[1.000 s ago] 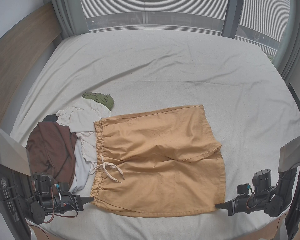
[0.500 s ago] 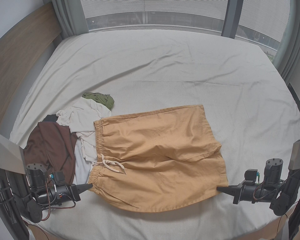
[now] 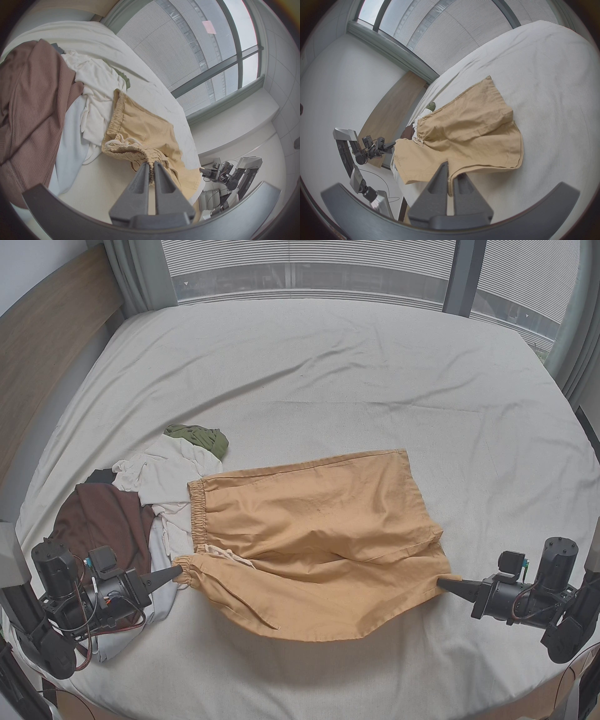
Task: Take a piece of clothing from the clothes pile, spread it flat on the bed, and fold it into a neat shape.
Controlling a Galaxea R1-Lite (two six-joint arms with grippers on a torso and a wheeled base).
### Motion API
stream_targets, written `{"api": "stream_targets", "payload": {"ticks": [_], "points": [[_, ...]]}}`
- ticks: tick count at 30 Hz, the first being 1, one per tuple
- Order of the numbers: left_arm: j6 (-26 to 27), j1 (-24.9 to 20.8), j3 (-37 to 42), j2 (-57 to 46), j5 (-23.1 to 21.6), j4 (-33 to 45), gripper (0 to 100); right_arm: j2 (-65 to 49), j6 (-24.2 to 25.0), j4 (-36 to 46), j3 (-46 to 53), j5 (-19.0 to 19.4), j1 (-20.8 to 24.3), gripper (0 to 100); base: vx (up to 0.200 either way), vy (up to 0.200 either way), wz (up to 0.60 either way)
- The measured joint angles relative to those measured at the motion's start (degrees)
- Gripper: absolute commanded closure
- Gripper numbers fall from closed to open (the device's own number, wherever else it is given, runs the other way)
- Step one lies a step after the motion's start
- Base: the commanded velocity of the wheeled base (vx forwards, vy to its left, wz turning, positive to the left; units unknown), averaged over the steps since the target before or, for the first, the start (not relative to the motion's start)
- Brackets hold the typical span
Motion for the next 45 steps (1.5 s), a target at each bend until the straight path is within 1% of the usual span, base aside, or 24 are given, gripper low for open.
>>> {"api": "stream_targets", "payload": {"ticks": [7,13,19,22,34,45], "points": [[-0.1,-0.5,-0.4,-1.6,0.2,0.0,100,-1.8,0.6,0.0,-1.4,0.0,-0.2,100,0.0,0.0,0.0],[-0.3,-0.6,-1.2,-2.2,0.2,0.0,100,-3.4,2.6,0.1,-3.1,0.0,-0.5,100,0.0,0.0,0.0],[-4.4,-0.5,-3.0,-3.2,0.7,0.0,100,-4.4,3.6,0.0,-4.7,-0.2,-1.1,100,0.0,0.0,0.0],[-5.2,-0.5,-3.5,-3.8,1.6,0.0,100,-4.5,4.1,-0.1,-5.4,-0.4,-1.3,100,0.0,0.0,0.0],[-6.3,0.0,-4.8,-4.4,2.1,0.0,100,-7.8,5.8,0.4,-6.3,-0.4,-0.9,100,0.0,0.0,0.0],[-6.5,0.3,-5.0,-4.1,2.1,0.0,100,-11.0,6.2,0.5,-7.4,-0.4,-0.4,100,0.0,0.0,0.0]]}}
